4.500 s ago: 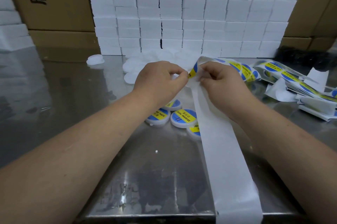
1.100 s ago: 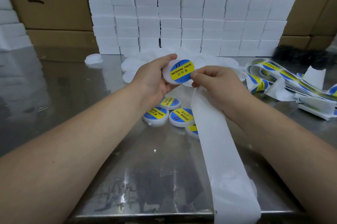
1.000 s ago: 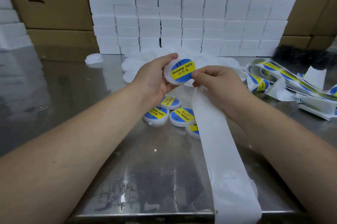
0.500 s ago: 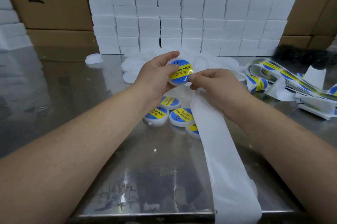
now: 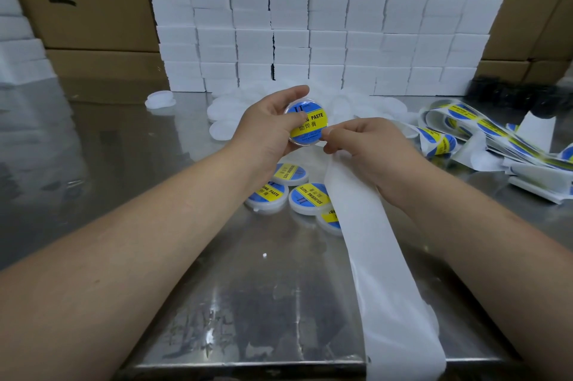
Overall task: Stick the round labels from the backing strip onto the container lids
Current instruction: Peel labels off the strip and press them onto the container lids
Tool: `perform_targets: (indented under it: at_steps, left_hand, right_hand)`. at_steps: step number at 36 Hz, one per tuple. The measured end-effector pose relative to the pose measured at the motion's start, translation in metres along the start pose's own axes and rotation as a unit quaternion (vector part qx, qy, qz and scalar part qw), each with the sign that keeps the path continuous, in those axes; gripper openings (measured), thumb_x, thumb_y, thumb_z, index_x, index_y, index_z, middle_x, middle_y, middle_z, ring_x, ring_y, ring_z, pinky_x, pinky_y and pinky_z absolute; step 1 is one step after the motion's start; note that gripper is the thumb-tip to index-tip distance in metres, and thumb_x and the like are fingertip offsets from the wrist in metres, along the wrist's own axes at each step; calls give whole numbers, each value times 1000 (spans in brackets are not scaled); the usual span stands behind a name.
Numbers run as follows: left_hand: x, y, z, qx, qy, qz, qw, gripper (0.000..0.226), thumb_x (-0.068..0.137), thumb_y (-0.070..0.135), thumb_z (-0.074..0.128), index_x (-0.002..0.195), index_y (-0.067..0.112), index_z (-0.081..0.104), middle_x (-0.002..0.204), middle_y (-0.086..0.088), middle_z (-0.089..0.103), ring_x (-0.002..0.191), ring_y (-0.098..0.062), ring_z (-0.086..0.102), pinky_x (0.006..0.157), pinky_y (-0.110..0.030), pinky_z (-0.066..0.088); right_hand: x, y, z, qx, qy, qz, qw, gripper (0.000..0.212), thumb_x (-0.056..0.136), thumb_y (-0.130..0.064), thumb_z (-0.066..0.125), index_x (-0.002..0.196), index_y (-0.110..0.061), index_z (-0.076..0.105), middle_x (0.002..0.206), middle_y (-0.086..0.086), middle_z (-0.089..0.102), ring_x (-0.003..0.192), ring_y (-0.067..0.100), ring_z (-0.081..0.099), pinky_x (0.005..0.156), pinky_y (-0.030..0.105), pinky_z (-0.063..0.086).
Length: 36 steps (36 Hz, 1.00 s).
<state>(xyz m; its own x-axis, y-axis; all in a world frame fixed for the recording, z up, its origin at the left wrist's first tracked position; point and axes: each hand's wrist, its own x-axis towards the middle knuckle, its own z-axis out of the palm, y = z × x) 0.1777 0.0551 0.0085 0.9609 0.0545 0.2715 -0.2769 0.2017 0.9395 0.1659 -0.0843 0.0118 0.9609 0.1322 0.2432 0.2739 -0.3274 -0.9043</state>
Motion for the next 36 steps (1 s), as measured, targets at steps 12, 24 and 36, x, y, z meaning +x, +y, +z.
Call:
perform_targets:
  at_steps: [12, 24, 36]
  left_hand:
    - [0, 0, 0, -4, -1, 5, 1000, 37, 88, -3, 52, 89, 31, 64, 103, 0, 65, 73, -12, 68, 66, -27, 57]
    - [0, -2, 0, 15, -7, 16, 1000, 36, 89, -2, 52, 89, 33, 63, 93, 4, 67, 72, -11, 69, 67, -27, 57]
    - [0, -3, -1, 34, -11, 27, 999, 40, 88, -4, 51, 88, 34, 63, 95, 6, 66, 72, -8, 68, 69, -26, 56]
  right_hand:
    - [2, 1, 0, 1, 8, 4, 1000, 20, 86, -25, 61, 67, -21, 67, 63, -11, 61, 64, 5, 49, 56, 18, 37]
    - [2, 2, 0, -5, 11, 9, 1000, 20, 86, -26, 61, 68, -20, 68, 66, -10, 63, 64, 4, 50, 53, 14, 39]
    - [4, 4, 1, -11, 11, 16, 1000, 19, 85, -26, 62, 71, -16, 69, 65, -8, 63, 65, 6, 49, 60, 22, 38]
